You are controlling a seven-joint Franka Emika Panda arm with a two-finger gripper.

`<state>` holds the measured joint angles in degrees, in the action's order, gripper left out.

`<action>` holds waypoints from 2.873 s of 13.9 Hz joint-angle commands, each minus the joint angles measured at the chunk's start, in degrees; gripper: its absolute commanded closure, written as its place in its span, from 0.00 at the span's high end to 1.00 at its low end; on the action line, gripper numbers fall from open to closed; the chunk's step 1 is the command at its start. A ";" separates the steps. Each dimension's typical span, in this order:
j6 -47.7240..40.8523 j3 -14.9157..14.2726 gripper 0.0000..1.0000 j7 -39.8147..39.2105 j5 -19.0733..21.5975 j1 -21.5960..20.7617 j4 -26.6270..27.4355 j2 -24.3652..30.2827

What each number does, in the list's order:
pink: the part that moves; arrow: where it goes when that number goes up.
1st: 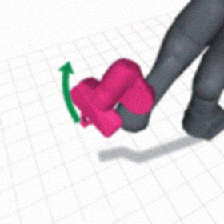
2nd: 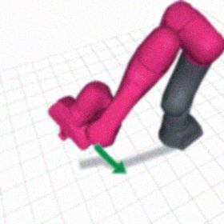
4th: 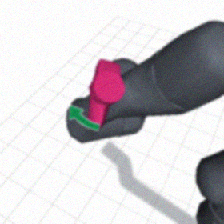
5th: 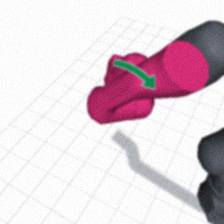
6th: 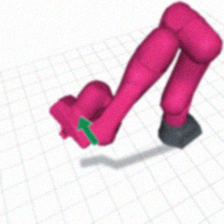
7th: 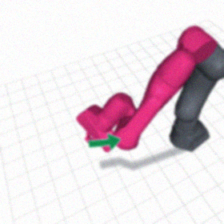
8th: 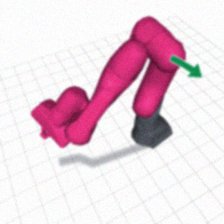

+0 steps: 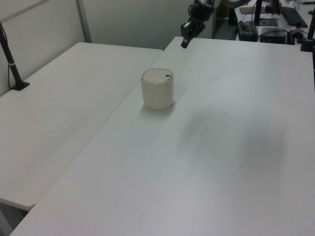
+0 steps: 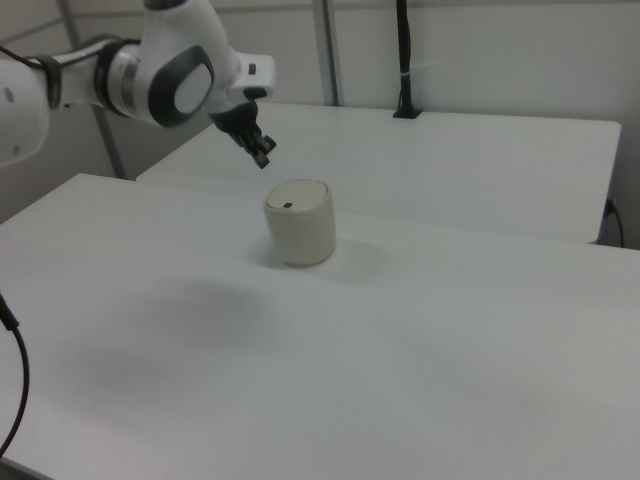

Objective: Open the trash bin
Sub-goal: 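Move the gripper down over the dark tab on the bin lid, then press the gripper fingertips onto the lid tab, then lift the gripper up, flipping the lid open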

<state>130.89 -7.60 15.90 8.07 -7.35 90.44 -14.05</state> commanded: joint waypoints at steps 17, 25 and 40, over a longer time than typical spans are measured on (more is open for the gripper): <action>18.17 -0.75 0.00 12.84 -1.92 -2.14 0.00 -13.02; 18.08 -0.66 0.00 13.36 -6.58 -2.14 0.97 -13.55; 1.42 -0.49 0.00 16.62 -5.61 -0.47 0.09 0.40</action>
<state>139.79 -8.01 31.55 2.36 -7.63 89.23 -19.38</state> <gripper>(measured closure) 0.991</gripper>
